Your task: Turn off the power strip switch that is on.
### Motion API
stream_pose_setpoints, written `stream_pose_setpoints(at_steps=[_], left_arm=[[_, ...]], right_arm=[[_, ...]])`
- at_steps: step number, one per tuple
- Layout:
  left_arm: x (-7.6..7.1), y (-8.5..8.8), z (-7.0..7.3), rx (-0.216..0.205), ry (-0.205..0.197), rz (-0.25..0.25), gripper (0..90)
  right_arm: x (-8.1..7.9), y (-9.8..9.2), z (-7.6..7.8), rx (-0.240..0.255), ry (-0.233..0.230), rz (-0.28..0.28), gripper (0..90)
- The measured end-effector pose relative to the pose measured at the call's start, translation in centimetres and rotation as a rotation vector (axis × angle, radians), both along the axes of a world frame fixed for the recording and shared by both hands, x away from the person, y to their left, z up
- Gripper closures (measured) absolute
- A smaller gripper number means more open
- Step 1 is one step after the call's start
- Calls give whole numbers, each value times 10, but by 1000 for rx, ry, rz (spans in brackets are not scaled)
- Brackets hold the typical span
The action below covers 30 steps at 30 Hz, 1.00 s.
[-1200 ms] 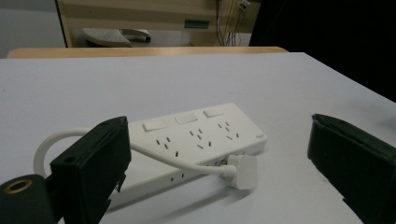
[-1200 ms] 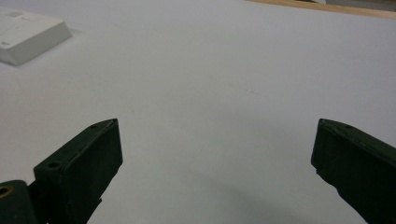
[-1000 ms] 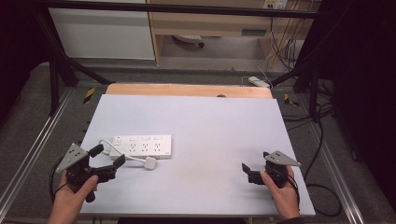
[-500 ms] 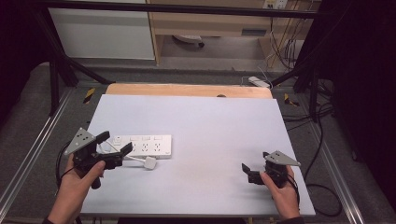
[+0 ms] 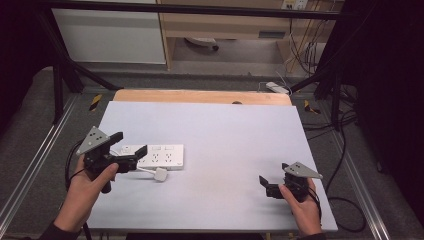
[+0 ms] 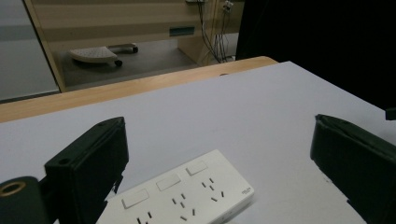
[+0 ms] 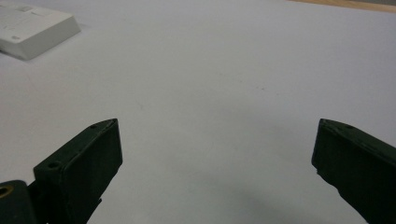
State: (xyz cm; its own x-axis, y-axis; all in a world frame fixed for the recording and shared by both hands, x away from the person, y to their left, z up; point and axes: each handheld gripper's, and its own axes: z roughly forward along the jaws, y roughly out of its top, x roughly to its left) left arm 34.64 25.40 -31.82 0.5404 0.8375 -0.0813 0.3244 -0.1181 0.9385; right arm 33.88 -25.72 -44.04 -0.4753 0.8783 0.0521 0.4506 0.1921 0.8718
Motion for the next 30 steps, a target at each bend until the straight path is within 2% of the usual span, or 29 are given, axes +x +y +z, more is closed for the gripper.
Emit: stream_pose_setpoints(at_steps=[2, 8, 14, 18, 30], left_arm=[[4, -2, 0, 14, -7, 1, 42], [12, -2, 0, 8, -4, -1, 42], [16, -4, 3, 13, -9, -17, 47], [18, -5, 4, 18, -15, -21, 47], [29, -9, 4, 25, -14, -13, 49]], right_arm=[[-1, 0, 0, 1, 2, 0, 22], [1, -1, -1, 5, 2, -5, 22], [2, -2, -3, -4, 18, -9, 25], [1, -3, -1, 4, 10, -24, 29], [1, -3, -2, -2, 20, -16, 31]])
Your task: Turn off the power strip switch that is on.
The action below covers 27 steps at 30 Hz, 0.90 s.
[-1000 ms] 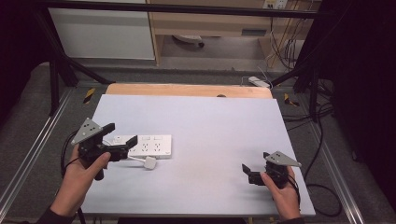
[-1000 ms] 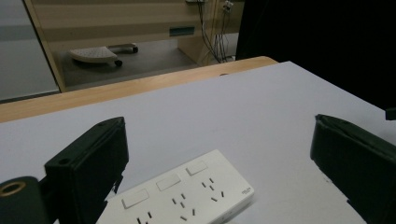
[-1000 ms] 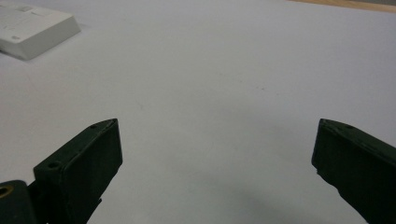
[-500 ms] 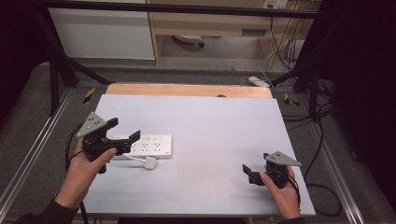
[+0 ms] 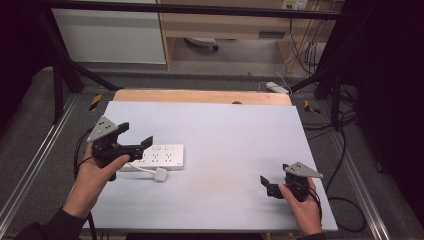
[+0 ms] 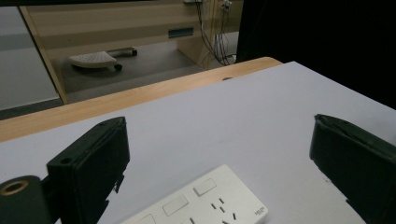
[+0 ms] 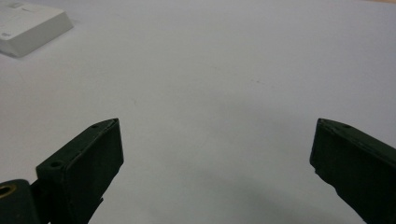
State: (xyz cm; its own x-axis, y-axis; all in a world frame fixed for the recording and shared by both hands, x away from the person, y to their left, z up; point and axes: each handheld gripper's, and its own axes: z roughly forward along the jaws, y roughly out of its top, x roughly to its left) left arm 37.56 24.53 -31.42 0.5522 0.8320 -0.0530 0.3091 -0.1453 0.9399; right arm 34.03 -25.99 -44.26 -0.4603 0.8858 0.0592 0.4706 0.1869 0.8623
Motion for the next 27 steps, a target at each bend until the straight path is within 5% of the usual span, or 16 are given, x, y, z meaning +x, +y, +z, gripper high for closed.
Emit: stream_pose_setpoints(at_steps=[27], left_arm=[[29, 2, -7, -8, -2, 60, 70]], right_arm=[[1, 1, -1, 12, 8, 18, 31]])
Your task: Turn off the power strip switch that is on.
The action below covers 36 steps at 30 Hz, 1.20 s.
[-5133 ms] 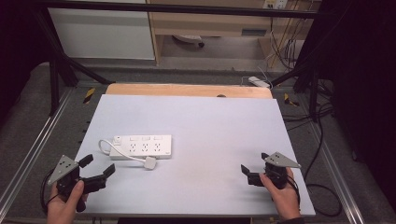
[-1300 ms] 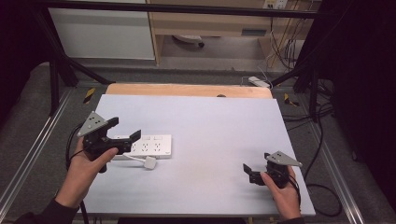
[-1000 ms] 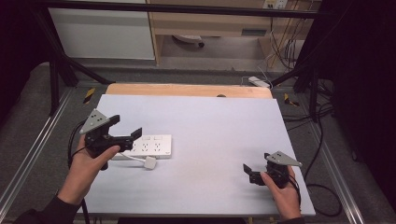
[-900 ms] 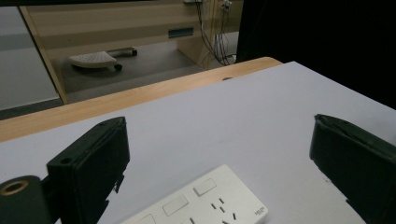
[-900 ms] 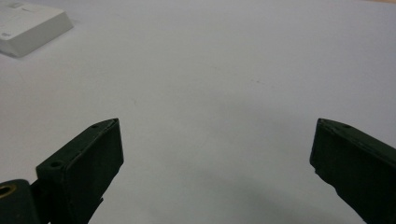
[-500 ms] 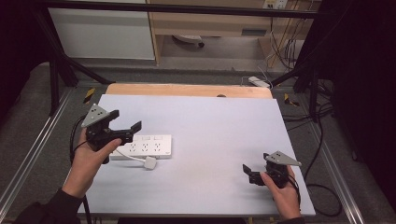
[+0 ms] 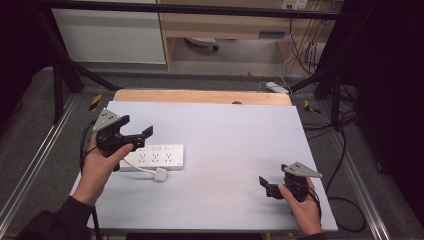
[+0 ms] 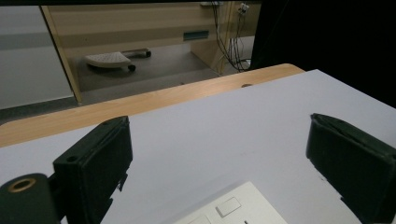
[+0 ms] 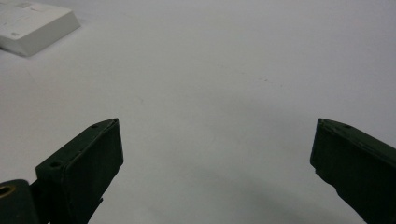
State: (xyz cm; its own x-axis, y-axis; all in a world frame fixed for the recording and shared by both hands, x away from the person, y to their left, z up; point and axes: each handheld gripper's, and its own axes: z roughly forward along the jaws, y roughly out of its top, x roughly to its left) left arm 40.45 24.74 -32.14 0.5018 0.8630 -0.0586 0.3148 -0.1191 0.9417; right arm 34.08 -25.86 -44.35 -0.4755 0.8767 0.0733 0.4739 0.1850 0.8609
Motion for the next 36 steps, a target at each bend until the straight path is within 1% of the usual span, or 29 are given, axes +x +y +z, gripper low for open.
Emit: stream_pose_setpoints(at_steps=[2, 5, 9, 11, 13, 16, 19, 22, 25, 28, 31, 32, 34, 35, 36], left_arm=[[5, 0, -3, -6, 5, 8, 84], [7, -1, -4, -7, 9, 13, 92], [13, -3, -9, 1, 17, 4, 93], [18, -4, -13, 6, 29, 11, 93], [20, -5, -15, 1, 32, 18, 95], [24, -6, -18, 22, 27, 22, 99], [28, -6, -21, 21, 35, 26, 110], [32, -7, -25, 25, 34, 27, 147], [36, -8, -28, 28, 42, 30, 176], [39, -9, -32, 37, 48, 34, 201], [40, -10, -33, 37, 51, 34, 235], [42, -11, -35, 28, 60, 33, 242], [43, -11, -36, 27, 63, 34, 265], [45, -11, -38, 20, 75, 34, 271], [46, -10, -38, 23, 79, 36, 275]], right_arm=[[0, 0, 0, 10, 3, 3, 30], [0, 1, 0, 6, 7, 6, 29], [0, 1, 0, 6, 8, 7, 28], [0, 0, 0, 9, 9, 5, 29], [0, 0, 0, 12, 9, 2, 29], [0, 0, 0, 11, 10, 3, 29], [0, -1, 0, 11, 7, 3, 28], [0, 0, 0, 9, 10, 5, 28], [0, 0, 0, 4, 9, 6, 28], [0, 0, 0, 7, 11, 7, 28], [0, 0, 0, 9, 12, 8, 28], [0, 0, 0, 10, 12, 8, 28], [0, -1, 0, 12, 12, 8, 27], [0, -1, 0, 9, 11, 9, 27], [0, -1, 0, 11, 13, 9, 27]])
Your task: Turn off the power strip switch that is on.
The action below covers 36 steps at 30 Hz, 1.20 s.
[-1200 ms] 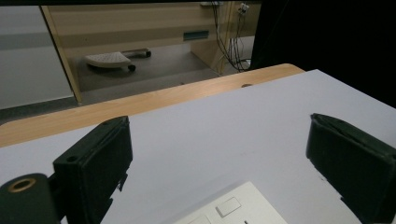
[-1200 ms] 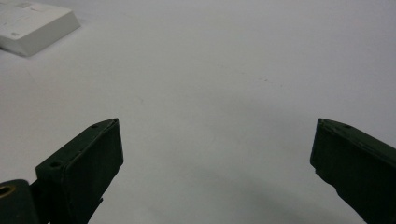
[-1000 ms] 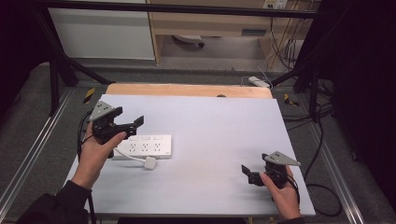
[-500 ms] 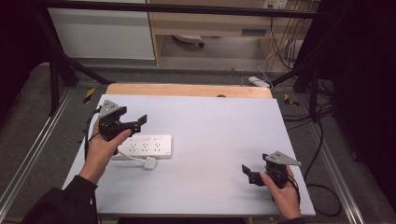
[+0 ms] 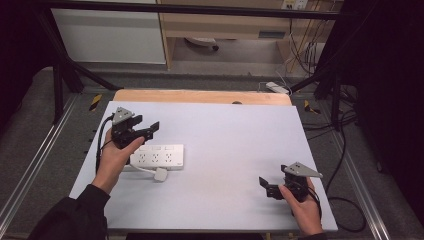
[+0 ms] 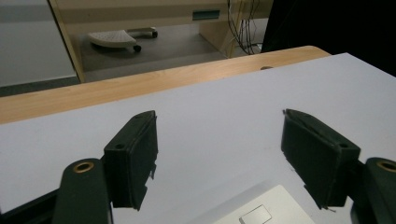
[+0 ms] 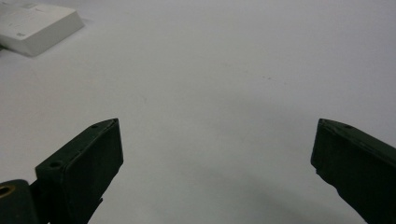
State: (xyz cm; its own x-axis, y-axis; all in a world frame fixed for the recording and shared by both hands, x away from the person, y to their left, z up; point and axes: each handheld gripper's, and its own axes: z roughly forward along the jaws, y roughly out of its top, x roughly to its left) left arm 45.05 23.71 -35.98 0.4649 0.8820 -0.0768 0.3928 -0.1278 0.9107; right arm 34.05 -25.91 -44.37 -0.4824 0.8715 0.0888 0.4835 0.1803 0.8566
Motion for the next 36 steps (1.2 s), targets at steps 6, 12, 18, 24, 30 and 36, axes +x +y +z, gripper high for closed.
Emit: stream_pose_setpoints(at_steps=[6, 12, 18, 24, 30, 36], left_arm=[[1, -1, -3, 19, 9, 5, 397], [3, -4, -8, 46, 36, -5, 453], [4, -7, -12, 74, 62, -21, 510], [5, -8, -14, 59, 83, -35, 617], [5, -10, -15, 71, 88, -50, 710], [2, -7, -16, 64, 67, -51, 795]], right_arm=[[0, 0, 0, -2, -1, 4, 27], [-1, 0, 0, -7, -1, 9, 27], [0, 1, -1, -13, 6, 14, 27], [0, 1, -2, -30, 18, 12, 28], [0, 1, -2, -26, 22, 9, 28], [0, 1, -3, -22, 28, 7, 28]])
